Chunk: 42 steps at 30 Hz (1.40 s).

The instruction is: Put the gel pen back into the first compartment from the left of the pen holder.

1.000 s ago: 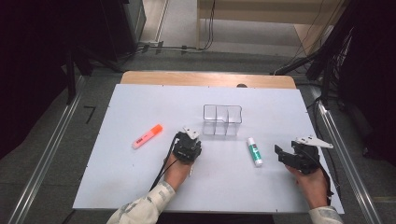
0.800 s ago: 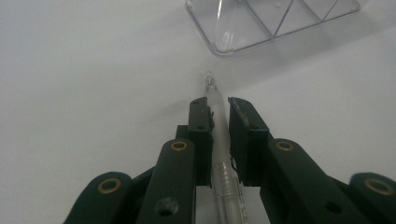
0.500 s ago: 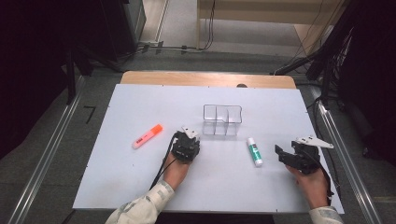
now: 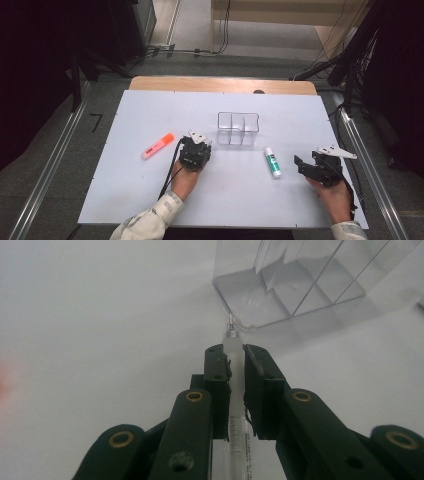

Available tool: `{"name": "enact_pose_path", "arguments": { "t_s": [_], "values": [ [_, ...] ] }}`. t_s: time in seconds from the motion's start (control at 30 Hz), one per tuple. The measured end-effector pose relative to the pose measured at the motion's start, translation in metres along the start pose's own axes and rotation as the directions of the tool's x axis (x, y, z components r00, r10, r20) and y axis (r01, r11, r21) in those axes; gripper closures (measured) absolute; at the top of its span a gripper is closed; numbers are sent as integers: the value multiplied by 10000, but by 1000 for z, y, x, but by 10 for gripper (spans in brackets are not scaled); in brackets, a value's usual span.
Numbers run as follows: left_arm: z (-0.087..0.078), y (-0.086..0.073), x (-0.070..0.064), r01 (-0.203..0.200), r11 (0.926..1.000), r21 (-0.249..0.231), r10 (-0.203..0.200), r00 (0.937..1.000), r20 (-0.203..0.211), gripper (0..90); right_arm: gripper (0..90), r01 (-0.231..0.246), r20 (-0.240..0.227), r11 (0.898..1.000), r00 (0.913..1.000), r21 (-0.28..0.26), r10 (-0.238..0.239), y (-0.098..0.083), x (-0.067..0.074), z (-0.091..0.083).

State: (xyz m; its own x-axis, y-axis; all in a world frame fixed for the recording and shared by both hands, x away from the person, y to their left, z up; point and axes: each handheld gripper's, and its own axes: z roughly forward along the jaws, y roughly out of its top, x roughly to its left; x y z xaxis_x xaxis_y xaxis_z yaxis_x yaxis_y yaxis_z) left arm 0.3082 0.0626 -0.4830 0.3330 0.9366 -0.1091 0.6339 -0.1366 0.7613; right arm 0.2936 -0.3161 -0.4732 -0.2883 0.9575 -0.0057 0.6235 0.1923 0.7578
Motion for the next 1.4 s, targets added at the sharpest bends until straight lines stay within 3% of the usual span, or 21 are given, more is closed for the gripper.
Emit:
{"name": "enact_pose_path", "arguments": {
  "t_s": [0.33, 0.73, 1.4],
  "values": [
    [-19, 17, 10, 293, 9981, -549, -286, 9995, 135, 810, 300, -23, 19, 10000, 10000, -17, 23, 0, 0, 0],
    [-24, 29, 10, 405, 9941, -1003, -391, 9991, 156, 810, 300, -48, 14, 10000, 10000, -34, 48, 0, 0, -1],
    [-34, 61, 4, 149, 9901, -1399, -116, 9996, 245, 810, 300, 19, -43, 10000, 10000, -2, -19, 1, 2, 1]
  ]
}}
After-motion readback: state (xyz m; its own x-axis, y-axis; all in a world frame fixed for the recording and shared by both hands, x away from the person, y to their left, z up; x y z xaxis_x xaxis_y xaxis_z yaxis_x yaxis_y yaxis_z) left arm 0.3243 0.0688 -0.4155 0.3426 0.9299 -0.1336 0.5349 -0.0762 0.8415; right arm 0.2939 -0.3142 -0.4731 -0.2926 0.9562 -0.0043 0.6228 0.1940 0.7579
